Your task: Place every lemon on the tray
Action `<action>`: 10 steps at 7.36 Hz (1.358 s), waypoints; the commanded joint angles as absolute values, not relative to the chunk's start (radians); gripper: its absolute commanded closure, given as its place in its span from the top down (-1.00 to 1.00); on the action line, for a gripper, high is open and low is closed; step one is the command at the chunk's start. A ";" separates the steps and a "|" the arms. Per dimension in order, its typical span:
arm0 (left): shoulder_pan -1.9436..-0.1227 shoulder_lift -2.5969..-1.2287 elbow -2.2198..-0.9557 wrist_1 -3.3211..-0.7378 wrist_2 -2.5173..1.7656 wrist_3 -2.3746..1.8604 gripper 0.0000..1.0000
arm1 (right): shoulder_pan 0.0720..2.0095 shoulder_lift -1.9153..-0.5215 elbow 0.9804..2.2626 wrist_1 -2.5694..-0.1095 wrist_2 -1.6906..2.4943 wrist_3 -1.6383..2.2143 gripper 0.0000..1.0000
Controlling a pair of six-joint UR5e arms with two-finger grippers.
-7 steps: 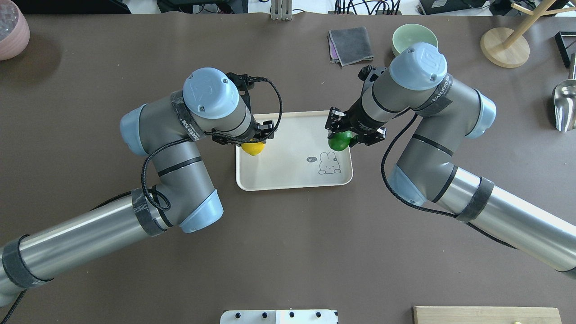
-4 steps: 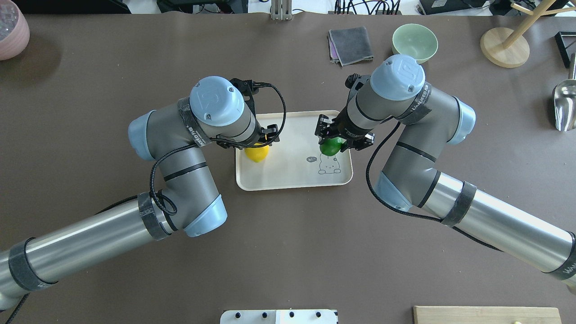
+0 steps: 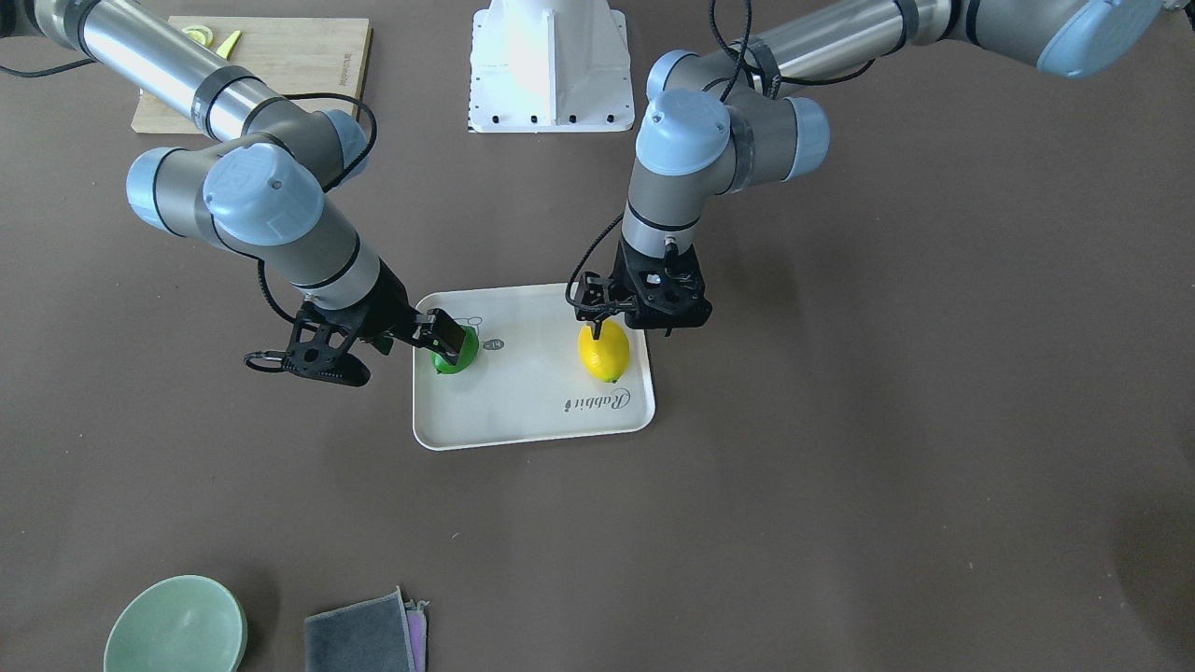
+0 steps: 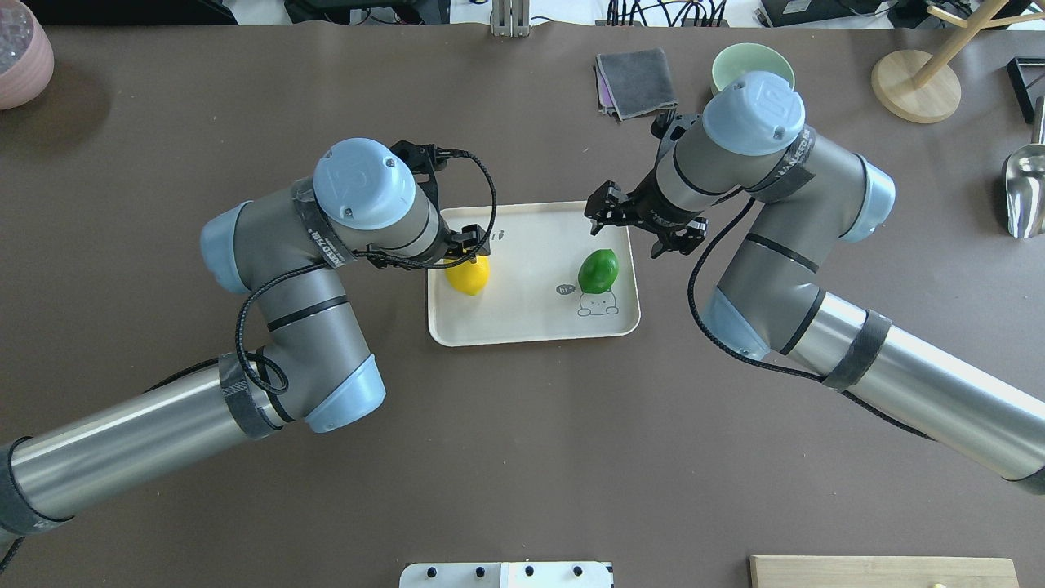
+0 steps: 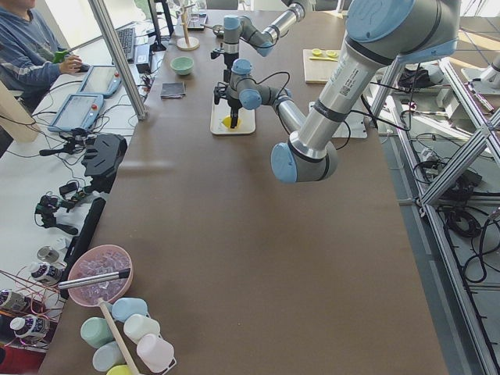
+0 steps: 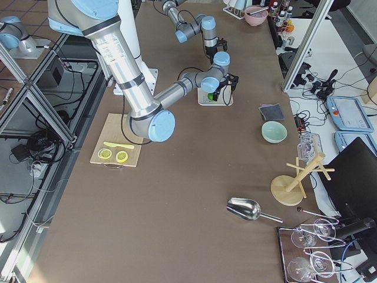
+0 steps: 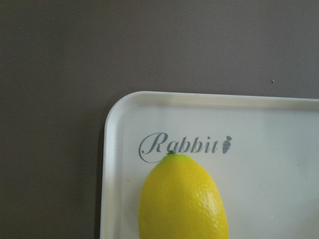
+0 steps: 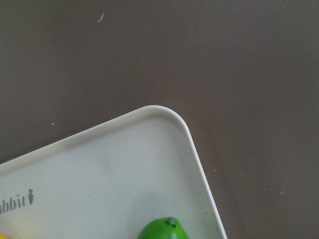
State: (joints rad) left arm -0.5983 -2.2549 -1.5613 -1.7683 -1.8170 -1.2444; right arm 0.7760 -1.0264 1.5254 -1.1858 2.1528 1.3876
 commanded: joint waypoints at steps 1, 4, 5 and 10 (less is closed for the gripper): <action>-0.705 -2.153 -1.743 -1.563 -1.871 -1.018 0.95 | 0.921 -1.202 1.624 -1.187 2.247 1.158 1.00; -1.010 -1.830 -1.881 -1.562 -2.105 -0.550 0.94 | 1.154 -1.452 1.625 -1.189 2.313 0.657 1.00; -1.134 -1.728 -1.876 -1.586 -2.182 -0.365 0.95 | 1.243 -1.526 1.614 -1.190 2.341 0.500 1.00; -1.412 -1.525 -1.750 -1.605 -2.246 -0.146 0.95 | 1.544 -1.684 1.554 -1.359 2.329 -0.096 1.00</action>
State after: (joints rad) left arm -1.3633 -1.5403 -1.7769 -1.6038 -2.2313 -0.1524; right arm 1.4865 -1.6826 1.5646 -1.2917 2.3379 0.0182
